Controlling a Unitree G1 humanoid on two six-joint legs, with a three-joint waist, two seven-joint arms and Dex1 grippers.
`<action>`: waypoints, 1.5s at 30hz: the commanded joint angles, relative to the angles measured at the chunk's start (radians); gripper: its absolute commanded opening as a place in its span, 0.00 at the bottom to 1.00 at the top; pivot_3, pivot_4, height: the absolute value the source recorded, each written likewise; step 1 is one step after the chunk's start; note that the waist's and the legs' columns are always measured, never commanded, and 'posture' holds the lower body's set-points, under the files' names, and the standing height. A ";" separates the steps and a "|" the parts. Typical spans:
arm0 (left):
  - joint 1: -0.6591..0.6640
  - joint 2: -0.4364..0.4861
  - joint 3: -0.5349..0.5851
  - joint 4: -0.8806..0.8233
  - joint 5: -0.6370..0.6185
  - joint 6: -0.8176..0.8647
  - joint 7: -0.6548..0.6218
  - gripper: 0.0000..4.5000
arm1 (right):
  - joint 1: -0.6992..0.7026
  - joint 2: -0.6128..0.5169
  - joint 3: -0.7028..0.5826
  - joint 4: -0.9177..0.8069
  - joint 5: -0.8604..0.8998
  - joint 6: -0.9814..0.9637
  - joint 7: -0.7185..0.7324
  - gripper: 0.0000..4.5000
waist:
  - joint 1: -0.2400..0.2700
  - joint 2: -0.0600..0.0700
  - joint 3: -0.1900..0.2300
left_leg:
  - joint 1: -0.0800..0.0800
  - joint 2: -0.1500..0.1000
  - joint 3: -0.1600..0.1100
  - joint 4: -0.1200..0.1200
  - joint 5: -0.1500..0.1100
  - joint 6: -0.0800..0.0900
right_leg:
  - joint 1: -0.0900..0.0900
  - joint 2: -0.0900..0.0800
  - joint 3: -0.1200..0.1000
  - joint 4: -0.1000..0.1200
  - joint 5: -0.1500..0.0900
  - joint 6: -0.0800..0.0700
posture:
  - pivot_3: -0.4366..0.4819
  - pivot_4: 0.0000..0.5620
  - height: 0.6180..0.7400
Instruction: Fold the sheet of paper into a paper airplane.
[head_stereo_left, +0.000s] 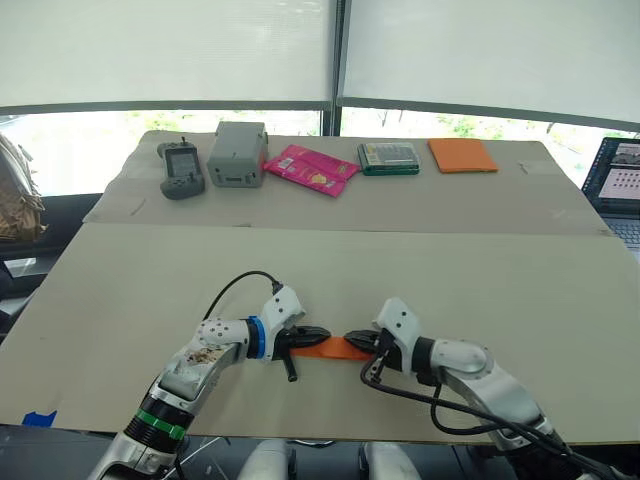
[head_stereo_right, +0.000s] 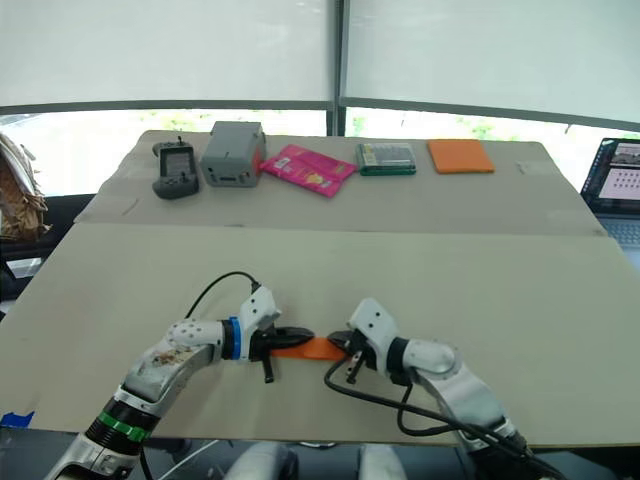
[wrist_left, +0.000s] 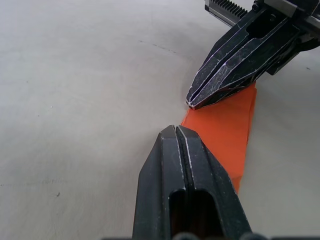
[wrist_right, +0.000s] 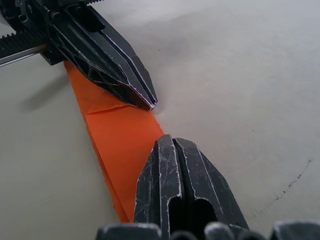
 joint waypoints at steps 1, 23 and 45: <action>0.052 0.088 0.021 0.012 0.039 0.045 0.002 0.00 | 0.009 -0.010 0.015 0.033 -0.022 0.011 0.013 0.01 | -0.009 0.000 0.000 | 0.000 0.000 0.000 0.000 0.000 0.000 | 0.000 0.000 0.000 0.000 0.000 0.000 | 0.48 0.27 1.00; 0.180 0.295 0.357 -0.198 -0.275 0.189 -0.113 0.00 | -0.276 -0.168 -0.079 -0.203 0.284 0.231 0.297 0.01 | -0.015 0.001 0.009 | -0.022 -0.001 0.001 0.000 0.001 -0.001 | -0.026 -0.002 0.001 0.005 0.001 -0.002 | 0.48 0.27 1.00; 0.280 0.327 0.400 -0.254 -0.317 0.215 -0.073 0.00 | -0.456 0.020 -0.075 0.124 0.127 0.128 0.203 0.01 | -0.019 0.000 0.010 | -0.023 0.000 0.002 0.001 0.003 -0.005 | -0.029 -0.001 0.001 0.005 0.006 -0.006 | 0.48 0.27 1.00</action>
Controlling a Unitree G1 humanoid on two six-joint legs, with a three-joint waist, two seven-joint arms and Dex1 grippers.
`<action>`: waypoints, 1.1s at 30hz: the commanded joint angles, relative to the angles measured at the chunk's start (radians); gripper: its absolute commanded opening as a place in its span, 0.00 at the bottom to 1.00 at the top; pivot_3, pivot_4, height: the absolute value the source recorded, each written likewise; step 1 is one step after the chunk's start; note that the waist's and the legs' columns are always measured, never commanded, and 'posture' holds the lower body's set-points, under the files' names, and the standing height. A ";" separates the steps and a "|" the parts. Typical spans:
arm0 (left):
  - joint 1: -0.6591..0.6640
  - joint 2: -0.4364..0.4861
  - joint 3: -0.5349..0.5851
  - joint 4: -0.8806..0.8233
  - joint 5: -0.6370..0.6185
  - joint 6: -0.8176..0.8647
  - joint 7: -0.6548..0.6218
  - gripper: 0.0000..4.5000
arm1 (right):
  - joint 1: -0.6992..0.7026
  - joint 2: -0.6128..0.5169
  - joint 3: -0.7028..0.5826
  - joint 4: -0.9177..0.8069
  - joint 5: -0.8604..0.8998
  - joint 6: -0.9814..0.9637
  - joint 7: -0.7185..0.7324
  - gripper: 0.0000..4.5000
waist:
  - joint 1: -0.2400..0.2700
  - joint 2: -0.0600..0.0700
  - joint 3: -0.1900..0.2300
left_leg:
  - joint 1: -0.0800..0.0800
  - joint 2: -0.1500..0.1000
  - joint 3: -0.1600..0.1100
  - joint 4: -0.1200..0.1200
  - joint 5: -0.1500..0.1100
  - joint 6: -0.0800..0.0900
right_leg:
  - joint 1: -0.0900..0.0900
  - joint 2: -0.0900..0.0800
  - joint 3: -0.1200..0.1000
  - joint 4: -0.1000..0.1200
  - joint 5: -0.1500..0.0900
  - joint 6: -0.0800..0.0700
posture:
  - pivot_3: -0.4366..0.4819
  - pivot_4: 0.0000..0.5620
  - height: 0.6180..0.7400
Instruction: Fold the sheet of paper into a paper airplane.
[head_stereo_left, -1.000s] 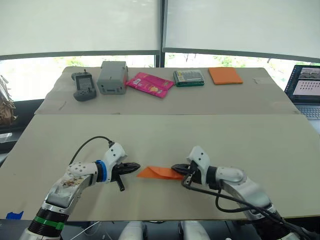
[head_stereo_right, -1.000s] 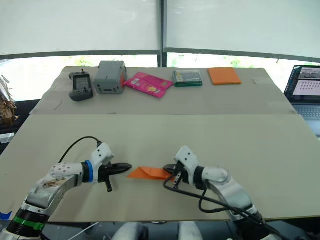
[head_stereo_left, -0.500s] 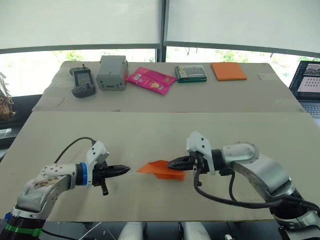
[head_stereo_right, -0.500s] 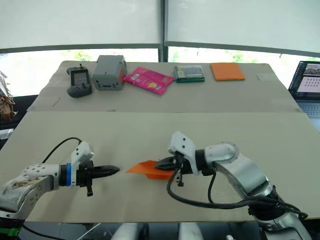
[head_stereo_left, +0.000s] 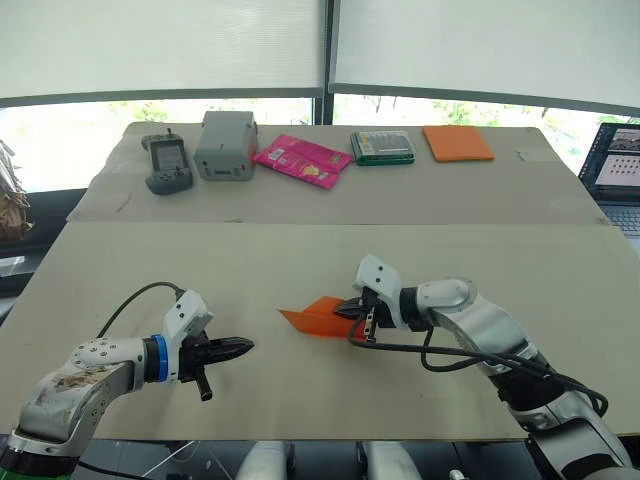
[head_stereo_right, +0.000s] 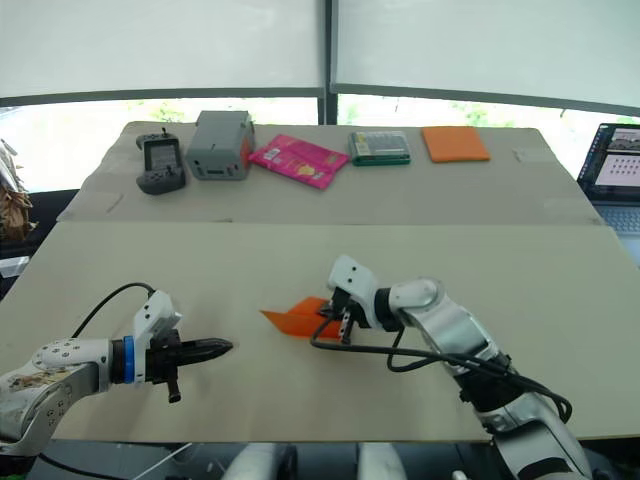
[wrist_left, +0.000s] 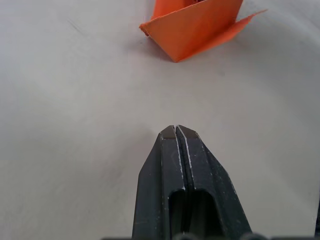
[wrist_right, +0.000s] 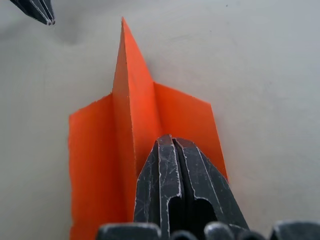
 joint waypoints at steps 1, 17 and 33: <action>-0.015 0.000 0.000 -0.002 -0.014 -0.007 -0.013 0.00 | -0.069 0.033 -0.152 -0.031 0.112 -0.013 0.015 0.01 | -0.002 0.000 0.000 | 0.000 0.000 0.000 0.000 0.000 0.000 | 0.000 0.000 0.000 0.000 0.000 0.000 | 0.48 0.27 1.00; -0.060 0.005 -0.048 0.012 -0.010 -0.002 -0.027 0.00 | -0.222 -0.051 0.131 -0.086 0.022 0.214 0.112 0.57 | -0.002 0.000 0.000 | 0.000 0.000 0.000 0.000 0.000 0.000 | -0.001 0.000 -0.001 0.001 0.000 0.000 | 0.48 0.27 1.00; -0.100 -0.006 -0.049 -0.044 -0.070 0.105 0.036 0.00 | -0.201 -0.019 0.176 -0.018 -0.104 0.175 0.065 0.07 | -0.001 0.000 0.000 | 0.000 0.000 0.000 0.001 0.000 0.000 | -0.001 0.001 -0.001 0.002 0.000 0.000 | 0.48 0.27 1.00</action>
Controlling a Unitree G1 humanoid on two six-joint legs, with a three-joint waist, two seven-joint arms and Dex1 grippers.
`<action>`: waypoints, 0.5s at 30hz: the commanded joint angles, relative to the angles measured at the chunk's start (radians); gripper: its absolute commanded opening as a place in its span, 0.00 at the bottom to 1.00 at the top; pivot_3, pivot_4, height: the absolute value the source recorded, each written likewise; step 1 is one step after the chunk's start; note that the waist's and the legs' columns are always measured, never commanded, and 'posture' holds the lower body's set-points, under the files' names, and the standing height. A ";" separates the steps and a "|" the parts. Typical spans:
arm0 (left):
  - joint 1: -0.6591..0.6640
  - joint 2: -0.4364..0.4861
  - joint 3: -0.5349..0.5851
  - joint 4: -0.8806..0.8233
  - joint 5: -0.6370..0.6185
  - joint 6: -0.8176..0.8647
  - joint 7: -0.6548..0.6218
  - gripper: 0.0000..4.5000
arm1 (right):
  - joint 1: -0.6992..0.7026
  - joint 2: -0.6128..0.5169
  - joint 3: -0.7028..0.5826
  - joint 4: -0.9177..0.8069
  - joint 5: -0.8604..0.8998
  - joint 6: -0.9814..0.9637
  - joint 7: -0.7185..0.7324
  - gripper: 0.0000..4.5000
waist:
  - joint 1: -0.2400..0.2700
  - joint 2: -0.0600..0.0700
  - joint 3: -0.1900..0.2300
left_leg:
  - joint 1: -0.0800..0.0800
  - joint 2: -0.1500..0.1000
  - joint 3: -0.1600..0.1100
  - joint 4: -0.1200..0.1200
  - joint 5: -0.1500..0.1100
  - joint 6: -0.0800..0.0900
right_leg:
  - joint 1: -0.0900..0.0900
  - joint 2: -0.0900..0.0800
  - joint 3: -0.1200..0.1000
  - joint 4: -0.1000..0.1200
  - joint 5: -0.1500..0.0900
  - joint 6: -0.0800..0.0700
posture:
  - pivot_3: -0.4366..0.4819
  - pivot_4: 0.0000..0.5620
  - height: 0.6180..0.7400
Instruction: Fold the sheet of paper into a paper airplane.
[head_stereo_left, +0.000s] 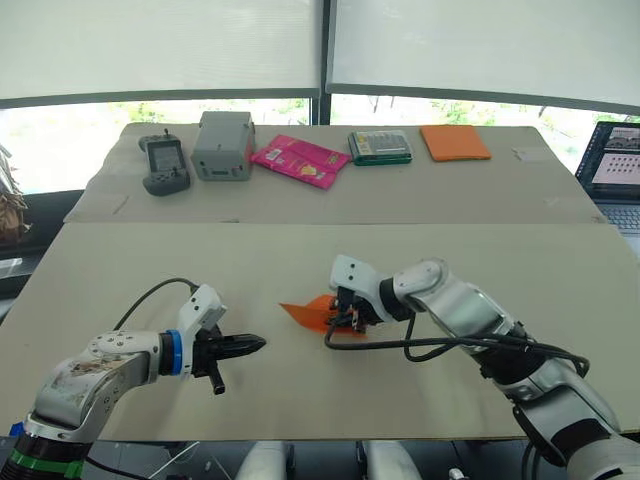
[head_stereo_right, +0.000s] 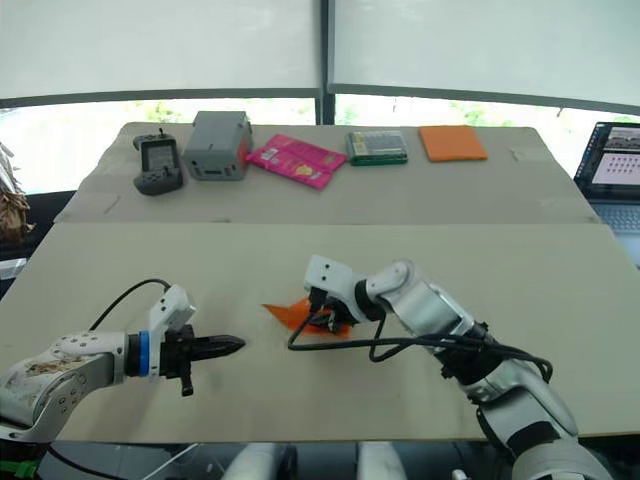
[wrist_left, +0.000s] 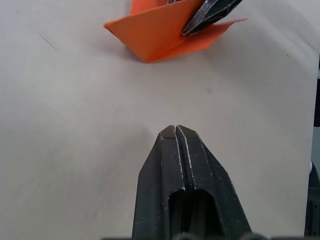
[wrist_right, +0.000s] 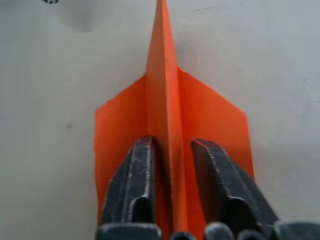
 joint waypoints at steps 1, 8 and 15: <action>-0.019 0.008 0.003 -0.035 -0.017 0.010 -0.002 0.00 | -0.003 -0.011 -0.045 -0.047 0.008 -0.006 0.005 0.01 | 0.001 0.000 0.000 | 0.000 0.000 0.000 0.000 0.000 0.000 | 0.000 0.000 0.000 0.000 0.000 0.000 | 0.48 0.27 1.00; -0.082 -0.003 -0.033 -0.004 -0.008 0.021 -0.007 0.00 | 0.009 -0.062 -0.277 -0.026 0.085 0.087 -0.042 0.01 | 0.007 0.000 0.000 | 0.000 -0.001 0.000 0.001 0.000 0.000 | 0.001 -0.001 0.000 -0.001 0.000 0.000 | 0.48 0.27 1.00; -0.106 -0.026 -0.066 0.016 0.000 -0.002 -0.028 0.00 | -0.104 -0.154 -0.582 0.440 0.046 -0.070 -0.240 0.01 | 0.005 0.000 0.000 | 0.000 -0.001 0.001 0.001 0.000 0.000 | 0.001 0.000 0.001 0.000 0.000 0.001 | 0.48 0.27 1.00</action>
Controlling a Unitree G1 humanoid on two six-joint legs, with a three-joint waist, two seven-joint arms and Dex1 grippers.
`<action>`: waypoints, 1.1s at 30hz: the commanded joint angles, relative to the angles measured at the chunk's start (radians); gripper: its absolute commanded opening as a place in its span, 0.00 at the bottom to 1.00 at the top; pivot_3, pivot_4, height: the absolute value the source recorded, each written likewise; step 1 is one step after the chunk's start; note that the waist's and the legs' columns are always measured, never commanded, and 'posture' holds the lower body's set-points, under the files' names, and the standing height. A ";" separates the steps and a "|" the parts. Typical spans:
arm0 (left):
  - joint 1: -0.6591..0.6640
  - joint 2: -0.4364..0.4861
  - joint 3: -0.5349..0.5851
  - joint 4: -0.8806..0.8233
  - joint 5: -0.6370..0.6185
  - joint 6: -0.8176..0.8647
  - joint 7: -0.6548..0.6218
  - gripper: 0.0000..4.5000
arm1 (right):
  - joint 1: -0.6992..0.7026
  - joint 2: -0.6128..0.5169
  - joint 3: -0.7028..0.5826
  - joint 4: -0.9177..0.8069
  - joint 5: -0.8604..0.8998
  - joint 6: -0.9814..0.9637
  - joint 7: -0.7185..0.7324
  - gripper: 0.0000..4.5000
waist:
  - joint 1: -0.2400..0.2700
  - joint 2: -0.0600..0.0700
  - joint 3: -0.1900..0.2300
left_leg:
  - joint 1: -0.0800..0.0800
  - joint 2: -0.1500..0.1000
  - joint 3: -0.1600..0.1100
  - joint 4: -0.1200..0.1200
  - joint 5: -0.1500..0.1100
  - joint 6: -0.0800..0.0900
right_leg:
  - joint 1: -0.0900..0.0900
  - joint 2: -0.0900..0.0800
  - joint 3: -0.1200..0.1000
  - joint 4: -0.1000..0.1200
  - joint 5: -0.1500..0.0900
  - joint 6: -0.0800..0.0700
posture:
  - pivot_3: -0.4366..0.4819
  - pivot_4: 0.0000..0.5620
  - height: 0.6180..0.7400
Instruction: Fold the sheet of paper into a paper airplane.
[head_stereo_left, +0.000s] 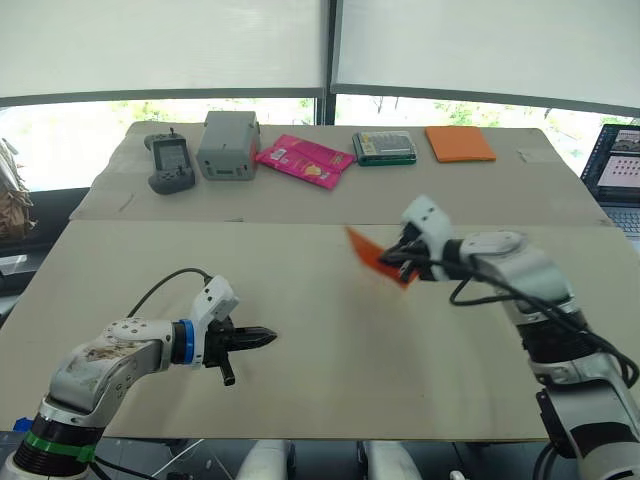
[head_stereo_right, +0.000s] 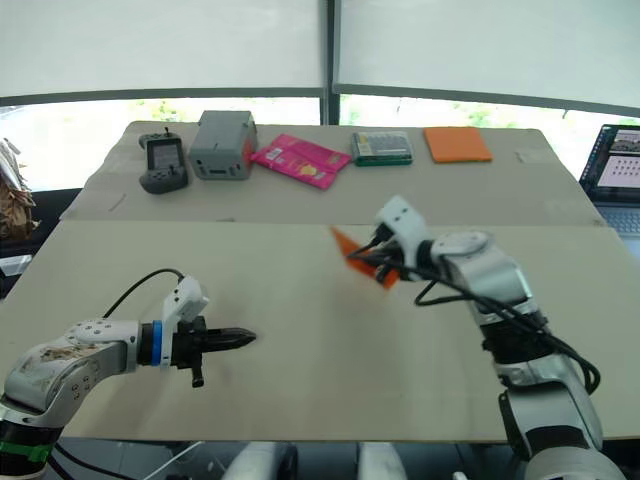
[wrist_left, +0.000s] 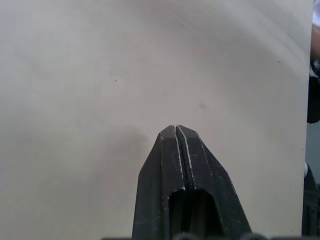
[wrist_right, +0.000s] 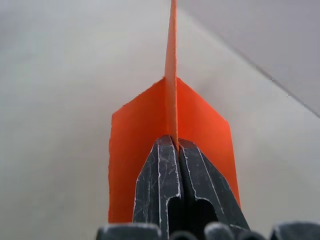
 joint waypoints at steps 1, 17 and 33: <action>-0.013 -0.013 -0.007 0.002 0.001 -0.030 -0.012 0.00 | -0.107 -0.052 -0.152 0.246 -0.041 -0.106 -0.152 0.01 | -0.003 0.000 0.000 | 0.000 0.000 0.000 0.000 0.000 0.000 | 0.000 0.000 0.000 0.000 0.000 0.000 | 0.48 0.27 1.00; -0.002 -0.073 0.009 0.052 0.050 -0.152 0.009 0.00 | -0.203 -0.093 -0.178 0.852 -0.155 -0.365 -0.245 0.01 | -0.028 0.000 0.000 | 0.001 0.001 0.005 -0.001 0.000 0.001 | 0.000 0.001 0.005 -0.001 0.000 0.001 | 0.48 0.27 1.00; -0.040 -0.156 0.066 0.085 0.003 -0.263 -0.027 0.00 | -0.244 -0.125 -0.202 0.794 -0.140 -0.334 -0.163 0.99 | -0.029 0.001 0.000 | 0.000 0.001 0.005 -0.001 0.000 0.001 | 0.000 0.000 0.005 -0.001 0.001 0.002 | 0.48 0.27 1.00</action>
